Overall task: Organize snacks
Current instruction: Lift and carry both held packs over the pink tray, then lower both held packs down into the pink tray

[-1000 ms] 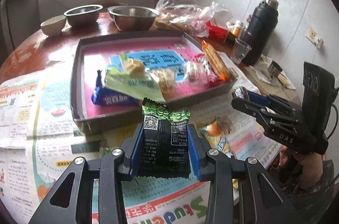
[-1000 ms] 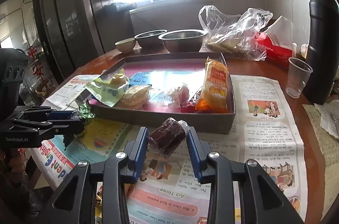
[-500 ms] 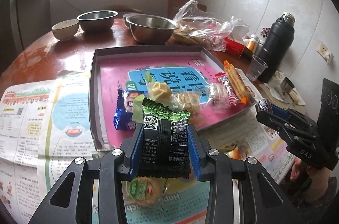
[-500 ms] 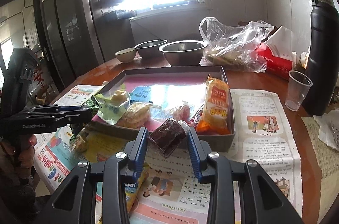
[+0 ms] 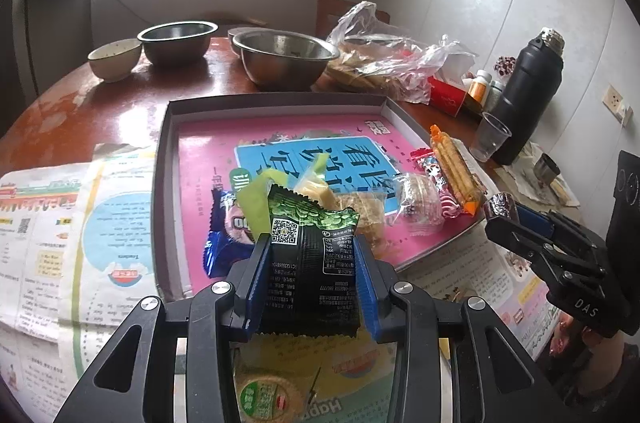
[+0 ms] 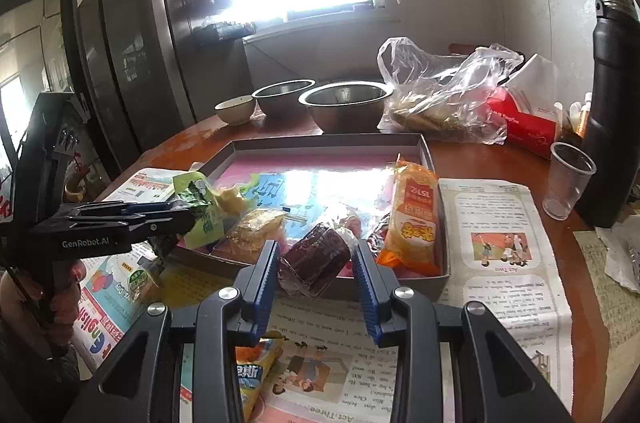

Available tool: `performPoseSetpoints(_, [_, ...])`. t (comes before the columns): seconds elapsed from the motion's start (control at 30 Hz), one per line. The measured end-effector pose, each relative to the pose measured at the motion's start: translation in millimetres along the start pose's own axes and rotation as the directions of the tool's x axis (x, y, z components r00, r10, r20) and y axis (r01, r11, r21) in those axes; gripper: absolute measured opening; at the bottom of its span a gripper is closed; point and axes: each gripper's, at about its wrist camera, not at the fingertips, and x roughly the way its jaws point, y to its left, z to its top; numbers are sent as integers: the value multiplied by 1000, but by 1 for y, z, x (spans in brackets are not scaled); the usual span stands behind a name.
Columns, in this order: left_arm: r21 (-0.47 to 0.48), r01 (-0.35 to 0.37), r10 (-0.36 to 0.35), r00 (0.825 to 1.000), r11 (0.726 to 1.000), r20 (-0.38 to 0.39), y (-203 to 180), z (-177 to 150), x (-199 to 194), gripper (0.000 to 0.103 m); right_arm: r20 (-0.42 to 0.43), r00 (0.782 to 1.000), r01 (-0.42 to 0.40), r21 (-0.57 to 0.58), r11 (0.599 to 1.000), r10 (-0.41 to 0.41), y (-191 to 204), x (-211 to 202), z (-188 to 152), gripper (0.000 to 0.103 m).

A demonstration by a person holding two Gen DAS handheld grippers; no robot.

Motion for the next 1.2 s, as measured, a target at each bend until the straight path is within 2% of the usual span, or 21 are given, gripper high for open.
performPoseSetpoints(1.2, [0, 40, -40, 999, 999, 20, 10, 11, 24, 41, -47, 999, -20, -53, 998, 17, 29, 55, 32, 37])
